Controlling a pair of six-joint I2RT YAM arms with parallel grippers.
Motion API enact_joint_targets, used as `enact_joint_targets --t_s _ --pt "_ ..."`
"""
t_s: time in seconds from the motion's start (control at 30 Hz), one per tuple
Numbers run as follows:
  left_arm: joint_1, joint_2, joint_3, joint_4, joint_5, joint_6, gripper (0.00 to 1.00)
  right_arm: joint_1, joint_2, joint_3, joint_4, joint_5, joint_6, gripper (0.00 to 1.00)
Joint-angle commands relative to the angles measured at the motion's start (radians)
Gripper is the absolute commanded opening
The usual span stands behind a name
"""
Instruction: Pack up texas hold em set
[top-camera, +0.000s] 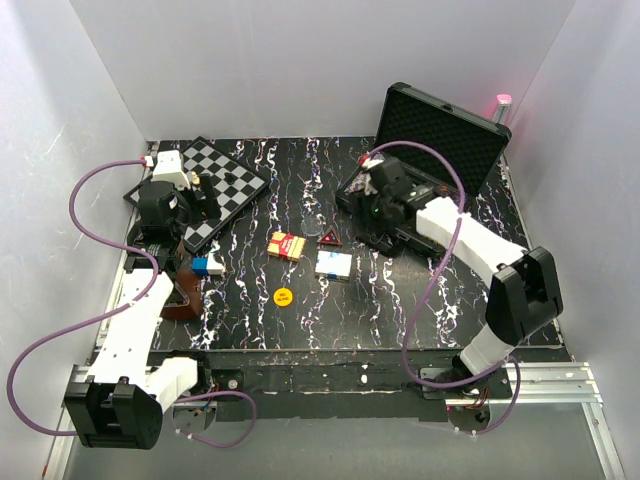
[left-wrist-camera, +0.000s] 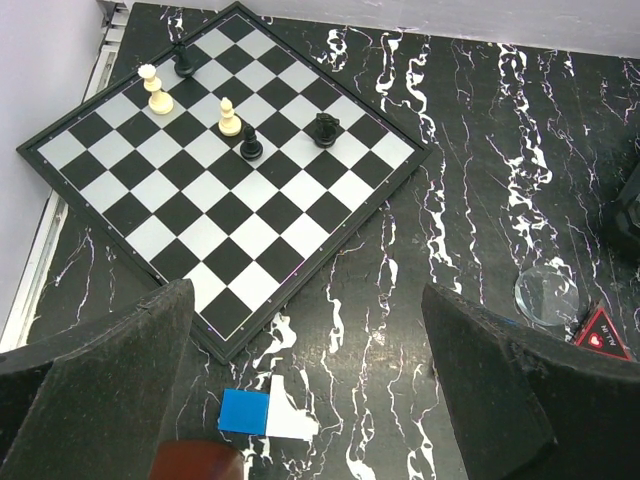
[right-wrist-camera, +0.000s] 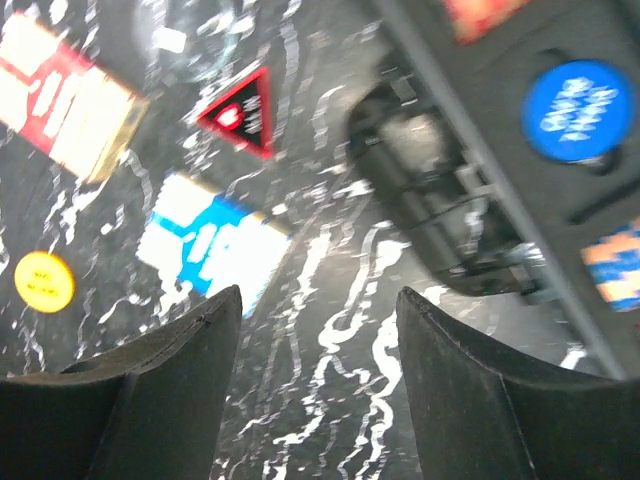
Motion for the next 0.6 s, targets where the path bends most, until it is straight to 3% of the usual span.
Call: enact_joint_targets --t_s 0.0,0.13,0.4,0.57 --pt "-0.003 -0.028 -0.007 -0.003 0.001 -0.01 0.98 0.168 -0.068 -0.079 0.067 0.041 0.068 0.71" --pt "-0.003 -0.028 -0.008 0.0 -0.003 -0.007 0.98 0.314 -0.022 -0.095 0.097 0.125 0.12 0.7" --pt "-0.009 -0.024 -0.007 0.0 -0.014 0.001 0.98 0.565 0.174 0.052 0.052 0.191 0.168 0.69" --pt "-0.009 -0.03 -0.007 0.003 -0.013 -0.011 0.98 0.642 0.318 0.178 -0.019 0.211 0.186 0.69"
